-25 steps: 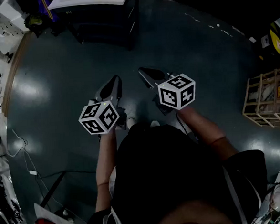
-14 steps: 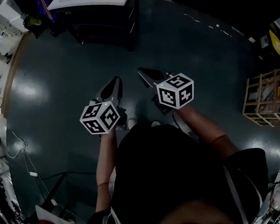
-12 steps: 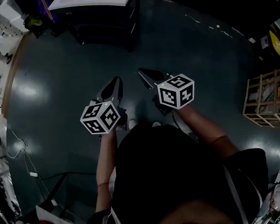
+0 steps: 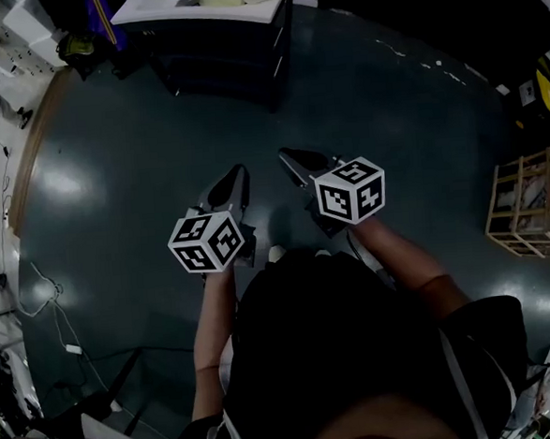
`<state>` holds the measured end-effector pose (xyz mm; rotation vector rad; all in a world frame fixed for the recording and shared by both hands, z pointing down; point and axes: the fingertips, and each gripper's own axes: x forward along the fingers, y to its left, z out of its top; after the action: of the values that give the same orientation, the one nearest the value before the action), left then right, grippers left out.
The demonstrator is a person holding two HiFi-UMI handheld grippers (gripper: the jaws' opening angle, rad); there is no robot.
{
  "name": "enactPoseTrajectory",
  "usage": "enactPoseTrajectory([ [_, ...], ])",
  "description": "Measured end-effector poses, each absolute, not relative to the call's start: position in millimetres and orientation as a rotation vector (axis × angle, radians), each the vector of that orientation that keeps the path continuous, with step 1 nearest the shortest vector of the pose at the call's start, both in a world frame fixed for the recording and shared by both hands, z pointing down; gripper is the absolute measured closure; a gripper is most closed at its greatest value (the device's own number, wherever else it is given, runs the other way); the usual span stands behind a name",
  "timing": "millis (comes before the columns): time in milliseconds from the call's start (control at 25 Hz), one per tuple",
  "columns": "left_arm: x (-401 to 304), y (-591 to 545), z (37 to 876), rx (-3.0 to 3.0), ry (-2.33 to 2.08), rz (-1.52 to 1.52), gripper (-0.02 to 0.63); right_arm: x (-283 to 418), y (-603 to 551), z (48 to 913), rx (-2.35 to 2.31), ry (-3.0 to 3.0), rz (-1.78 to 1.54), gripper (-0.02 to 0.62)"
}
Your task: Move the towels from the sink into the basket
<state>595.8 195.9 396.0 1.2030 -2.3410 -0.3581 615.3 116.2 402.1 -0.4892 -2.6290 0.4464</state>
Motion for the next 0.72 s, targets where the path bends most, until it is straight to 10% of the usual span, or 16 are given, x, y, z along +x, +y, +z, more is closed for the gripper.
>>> enactPoseTrajectory([
  [720, 532, 237, 404, 1.130, -2.392, -0.338, 0.598, 547, 142, 403, -0.528, -2.639, 0.446, 0.597],
])
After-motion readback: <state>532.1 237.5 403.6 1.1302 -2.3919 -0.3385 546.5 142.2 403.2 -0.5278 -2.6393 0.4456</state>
